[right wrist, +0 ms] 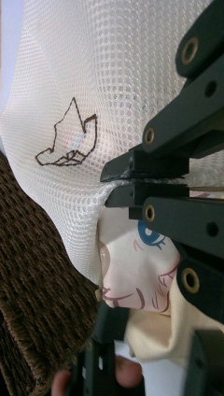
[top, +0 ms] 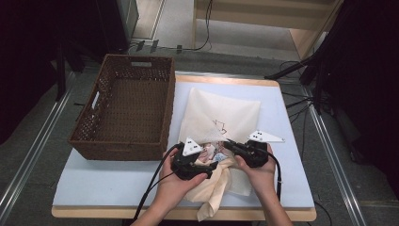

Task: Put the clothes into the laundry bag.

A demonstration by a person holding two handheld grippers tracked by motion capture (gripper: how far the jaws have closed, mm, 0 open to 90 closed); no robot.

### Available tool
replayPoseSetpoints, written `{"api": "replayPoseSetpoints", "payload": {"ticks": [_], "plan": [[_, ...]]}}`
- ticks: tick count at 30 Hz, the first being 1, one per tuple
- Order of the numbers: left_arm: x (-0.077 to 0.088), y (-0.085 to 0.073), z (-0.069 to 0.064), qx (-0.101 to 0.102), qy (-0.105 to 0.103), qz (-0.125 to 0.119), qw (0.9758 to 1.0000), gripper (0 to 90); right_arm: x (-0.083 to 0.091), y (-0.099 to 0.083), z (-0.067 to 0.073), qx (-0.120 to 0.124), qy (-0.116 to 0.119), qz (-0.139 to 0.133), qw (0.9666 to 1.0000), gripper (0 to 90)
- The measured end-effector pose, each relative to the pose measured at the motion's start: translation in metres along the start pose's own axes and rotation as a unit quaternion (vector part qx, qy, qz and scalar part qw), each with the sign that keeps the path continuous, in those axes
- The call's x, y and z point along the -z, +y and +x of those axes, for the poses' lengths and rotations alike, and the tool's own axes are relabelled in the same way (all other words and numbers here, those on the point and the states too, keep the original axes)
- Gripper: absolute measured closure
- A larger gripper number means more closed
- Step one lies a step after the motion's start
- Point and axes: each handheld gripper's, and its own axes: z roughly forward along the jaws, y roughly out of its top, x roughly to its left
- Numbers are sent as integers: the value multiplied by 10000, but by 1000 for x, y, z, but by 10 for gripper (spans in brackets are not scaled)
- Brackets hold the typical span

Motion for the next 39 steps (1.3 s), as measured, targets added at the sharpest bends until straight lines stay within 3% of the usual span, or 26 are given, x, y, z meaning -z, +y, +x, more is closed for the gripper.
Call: {"api": "replayPoseSetpoints", "payload": {"ticks": [2,5,6,7,9,11,15,19,21,22,24,25,27,29,30,32,34,36,39], "plan": [[-7,-10,-3,-70,140,337,9993,223,-1,0,1,-3,3,27,10000,875],[-29,-25,-5,-114,480,830,9953,236,-3,-1,3,24,15,47,10000,876],[-32,-27,-7,-293,674,738,9946,260,-3,-1,4,32,21,60,10000,876],[-33,-27,-9,-348,823,678,9937,332,-3,-1,4,52,13,70,10000,876],[-32,-24,-12,-350,738,585,9949,514,-4,-1,5,51,9,78,10000,876],[-33,-21,-16,-308,742,450,9958,640,-4,-1,6,37,8,88,10000,876],[-33,-10,-21,-182,629,147,9977,712,-3,0,8,47,51,68,10000,877],[-33,8,-17,5,750,-297,9967,720,1,3,13,106,122,-4,9999,878],[-42,11,-11,86,865,-321,9957,703,1,5,14,123,131,-36,9998,878],[-48,9,-8,113,881,-222,9958,679,1,5,14,135,125,-33,9998,878],[-59,4,0,155,762,25,9970,602,0,3,12,102,98,1,9999,878],[-61,1,2,149,677,6,9976,559,0,2,10,75,79,11,9999,878],[-58,-1,2,83,571,-34,9983,473,0,1,7,44,41,18,10000,878],[-48,-2,1,100,694,106,9975,285,0,0,4,1,13,13,10000,878],[-41,-3,0,137,740,109,9971,239,0,0,3,-30,4,14,10000,878],[-25,-8,-2,188,683,1,9975,213,0,0,2,-47,11,-8,10000,878],[-15,-14,-7,113,590,21,9982,200,0,0,2,-40,6,-9,10000,878],[-15,-20,-10,-23,509,236,9984,185,-1,0,2,-47,10,-5,10000,878],[-30,-28,-11,-145,641,691,9954,204,-2,0,3,-49,9,18,10000,878]]}}
